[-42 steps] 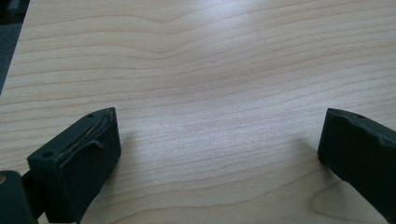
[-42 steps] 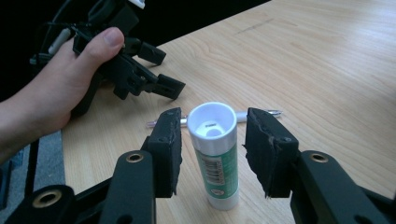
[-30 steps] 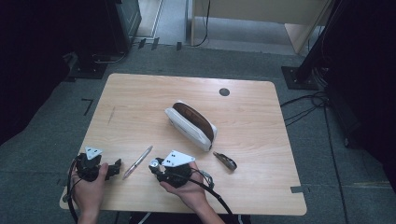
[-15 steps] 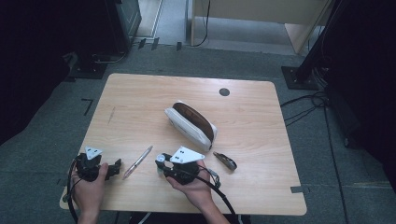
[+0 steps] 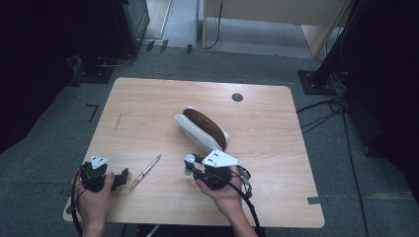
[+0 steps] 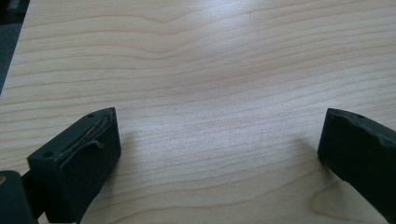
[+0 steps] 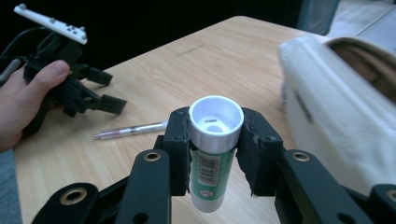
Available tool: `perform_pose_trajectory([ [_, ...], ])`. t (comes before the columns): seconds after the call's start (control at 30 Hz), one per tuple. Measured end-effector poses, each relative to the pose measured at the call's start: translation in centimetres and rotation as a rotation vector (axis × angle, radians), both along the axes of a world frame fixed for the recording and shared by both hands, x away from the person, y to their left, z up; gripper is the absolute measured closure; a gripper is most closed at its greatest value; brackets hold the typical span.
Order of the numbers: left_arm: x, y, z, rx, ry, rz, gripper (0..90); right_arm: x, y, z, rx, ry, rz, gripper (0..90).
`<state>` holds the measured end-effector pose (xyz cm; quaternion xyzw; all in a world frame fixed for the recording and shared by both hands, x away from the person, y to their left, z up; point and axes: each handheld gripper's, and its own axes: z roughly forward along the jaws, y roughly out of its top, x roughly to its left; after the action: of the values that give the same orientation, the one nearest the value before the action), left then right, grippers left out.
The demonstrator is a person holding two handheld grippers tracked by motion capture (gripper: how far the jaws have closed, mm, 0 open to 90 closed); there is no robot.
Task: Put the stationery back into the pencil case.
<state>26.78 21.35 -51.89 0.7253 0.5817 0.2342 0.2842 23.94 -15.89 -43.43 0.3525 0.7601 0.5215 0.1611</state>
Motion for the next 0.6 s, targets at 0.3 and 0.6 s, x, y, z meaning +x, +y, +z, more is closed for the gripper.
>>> perform_pose_trajectory([
  [0.3, 0.0, 0.0, 0.0, 0.0, 0.0, 0.0, 0.0, -0.6, -3.4, 1.1, 0.002, -0.01, -0.067, 65.9],
  [0.6, 0.0, 0.0, 0.0, 0.0, 0.0, 0.0, 0.0, -1.2, -7.0, 1.5, -0.003, -0.006, -0.153, 65.9],
])
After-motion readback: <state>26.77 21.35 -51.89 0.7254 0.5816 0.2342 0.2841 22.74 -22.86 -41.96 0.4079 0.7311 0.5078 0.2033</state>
